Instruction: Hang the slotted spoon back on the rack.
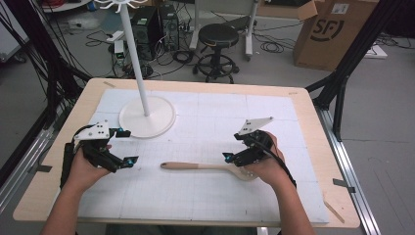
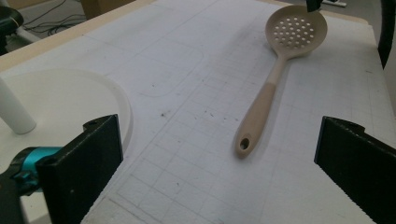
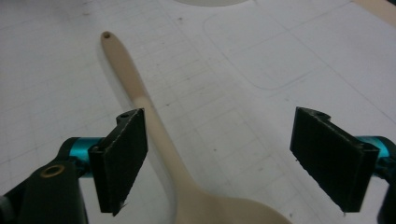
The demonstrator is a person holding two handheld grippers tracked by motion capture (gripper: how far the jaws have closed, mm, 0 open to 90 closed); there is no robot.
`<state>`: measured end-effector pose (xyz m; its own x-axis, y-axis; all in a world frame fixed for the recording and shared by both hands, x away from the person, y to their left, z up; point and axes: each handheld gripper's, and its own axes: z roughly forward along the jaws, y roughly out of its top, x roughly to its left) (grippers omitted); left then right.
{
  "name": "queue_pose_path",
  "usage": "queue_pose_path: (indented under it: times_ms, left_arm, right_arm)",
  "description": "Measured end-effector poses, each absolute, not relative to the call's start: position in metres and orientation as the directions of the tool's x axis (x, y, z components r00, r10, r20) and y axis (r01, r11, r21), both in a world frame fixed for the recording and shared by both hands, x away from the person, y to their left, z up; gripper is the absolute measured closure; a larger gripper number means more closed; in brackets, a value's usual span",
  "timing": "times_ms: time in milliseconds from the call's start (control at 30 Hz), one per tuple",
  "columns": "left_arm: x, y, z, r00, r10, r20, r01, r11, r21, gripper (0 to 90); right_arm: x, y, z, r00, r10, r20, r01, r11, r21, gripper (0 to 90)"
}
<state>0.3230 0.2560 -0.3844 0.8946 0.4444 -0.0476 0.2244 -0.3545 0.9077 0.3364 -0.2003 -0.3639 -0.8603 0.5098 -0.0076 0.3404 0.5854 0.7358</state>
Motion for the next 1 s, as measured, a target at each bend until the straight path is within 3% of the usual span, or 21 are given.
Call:
queue_pose_path:
  times_ms: [433,700,1000]
  left_arm:
    - [0.320,0.264,-0.379,0.892,0.449,-0.044,0.214,-0.336,0.917,1.7]
    - [0.320,0.264,-0.380,0.891,0.450,-0.051,0.223,-0.338,0.914,1.6]
    - [0.320,0.263,-0.380,0.894,0.446,-0.046,0.219,-0.343,0.913,1.6]
  right_arm:
    - [0.344,-0.157,-0.367,-0.901,0.433,-0.017,0.310,0.672,0.673,20.0]
    - [0.349,-0.138,-0.375,-0.928,0.373,-0.024,0.279,0.733,0.620,30.6]
    - [0.351,-0.124,-0.390,-0.942,0.334,-0.012,0.275,0.794,0.542,35.1]
